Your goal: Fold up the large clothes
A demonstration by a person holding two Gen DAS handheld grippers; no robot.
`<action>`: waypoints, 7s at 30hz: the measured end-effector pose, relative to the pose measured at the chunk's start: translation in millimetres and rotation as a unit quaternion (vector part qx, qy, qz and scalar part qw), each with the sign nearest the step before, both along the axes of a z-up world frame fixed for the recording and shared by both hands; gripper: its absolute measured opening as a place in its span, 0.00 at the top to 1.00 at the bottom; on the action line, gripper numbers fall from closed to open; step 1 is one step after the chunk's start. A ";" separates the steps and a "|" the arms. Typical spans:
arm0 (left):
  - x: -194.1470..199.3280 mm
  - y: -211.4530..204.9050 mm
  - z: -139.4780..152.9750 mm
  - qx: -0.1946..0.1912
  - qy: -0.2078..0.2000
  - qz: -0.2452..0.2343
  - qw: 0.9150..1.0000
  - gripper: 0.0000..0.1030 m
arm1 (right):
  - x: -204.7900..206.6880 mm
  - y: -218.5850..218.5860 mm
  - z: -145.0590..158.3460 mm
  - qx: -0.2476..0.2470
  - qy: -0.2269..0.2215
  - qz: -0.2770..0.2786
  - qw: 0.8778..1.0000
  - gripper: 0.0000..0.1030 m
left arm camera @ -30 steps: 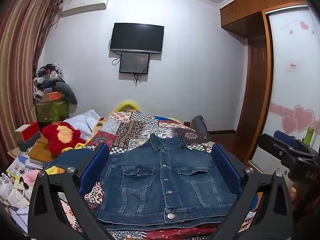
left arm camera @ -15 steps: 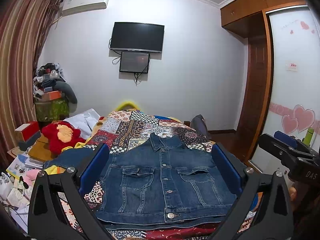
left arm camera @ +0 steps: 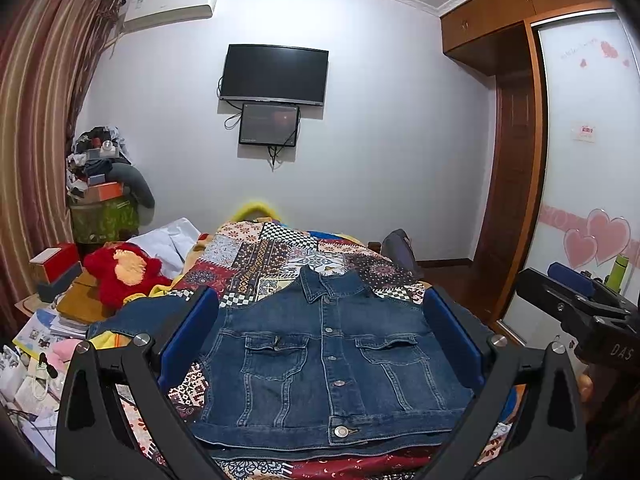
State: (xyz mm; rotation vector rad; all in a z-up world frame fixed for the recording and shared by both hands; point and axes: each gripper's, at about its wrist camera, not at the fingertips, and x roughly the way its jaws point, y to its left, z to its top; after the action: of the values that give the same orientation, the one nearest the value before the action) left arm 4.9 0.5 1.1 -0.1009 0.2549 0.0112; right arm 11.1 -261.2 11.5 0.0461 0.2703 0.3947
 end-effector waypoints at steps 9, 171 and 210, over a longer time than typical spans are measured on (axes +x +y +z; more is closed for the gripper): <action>-0.1 0.7 0.1 0.001 0.000 0.000 1.000 0.00 | 0.4 -0.3 -0.1 0.000 0.001 0.000 1.000 0.00; 231.2 296.3 -287.8 -0.425 0.363 0.077 0.826 0.32 | 338.2 121.2 -202.6 -0.176 0.342 0.083 0.919 0.00; 348.7 101.6 -40.7 -0.016 0.173 -0.058 0.983 0.97 | 351.3 62.9 -167.7 -0.125 0.320 0.049 0.938 0.00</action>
State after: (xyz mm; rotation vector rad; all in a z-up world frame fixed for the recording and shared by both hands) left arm 353.6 102.1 -39.6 -0.1153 0.6082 -0.0923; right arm 362.4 -198.3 -156.2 -0.0929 0.9697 0.4343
